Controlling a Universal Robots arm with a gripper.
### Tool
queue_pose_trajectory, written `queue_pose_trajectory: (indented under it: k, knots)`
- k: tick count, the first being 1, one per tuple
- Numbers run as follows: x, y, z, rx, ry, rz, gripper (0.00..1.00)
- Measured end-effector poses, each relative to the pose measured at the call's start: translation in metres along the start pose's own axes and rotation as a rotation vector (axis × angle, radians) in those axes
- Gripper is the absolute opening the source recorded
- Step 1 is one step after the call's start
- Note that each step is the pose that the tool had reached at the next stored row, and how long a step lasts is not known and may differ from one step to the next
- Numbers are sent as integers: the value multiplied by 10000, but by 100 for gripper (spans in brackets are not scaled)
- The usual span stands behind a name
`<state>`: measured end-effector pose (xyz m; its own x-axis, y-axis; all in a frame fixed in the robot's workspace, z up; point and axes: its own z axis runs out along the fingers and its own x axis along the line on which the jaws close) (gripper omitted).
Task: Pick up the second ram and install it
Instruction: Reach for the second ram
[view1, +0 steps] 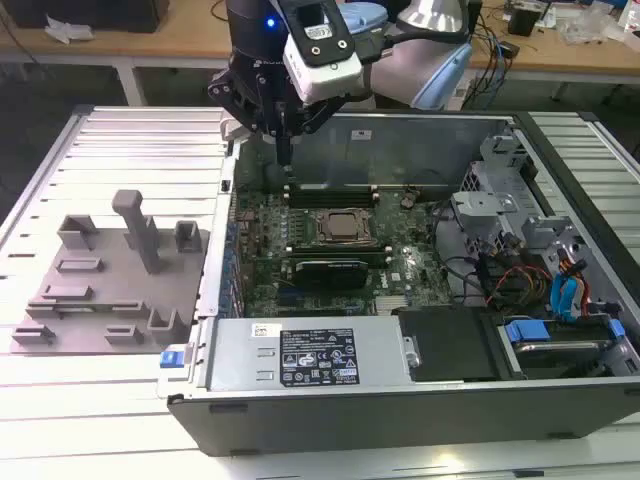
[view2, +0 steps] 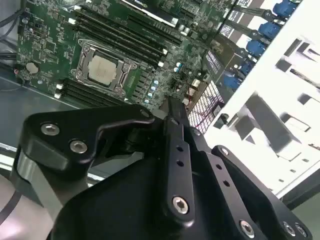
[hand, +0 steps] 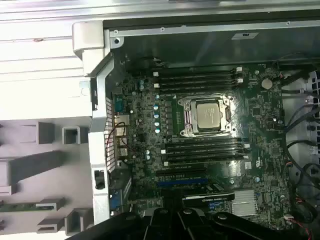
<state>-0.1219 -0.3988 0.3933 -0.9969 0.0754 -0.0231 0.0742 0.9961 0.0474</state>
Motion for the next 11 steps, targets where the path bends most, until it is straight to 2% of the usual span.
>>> queue_pose_trajectory:
  k: [1,2,6,9,11]
  knots:
    - [39,-3,-2,0,0,0,8]
    - [185,-14,-5,-1,-2,-3,8]
    - [523,-39,-11,-4,-11,-2,8]
    - [640,-48,-2,-6,-11,-1,8]
    - [751,-57,14,-8,-11,0,8]
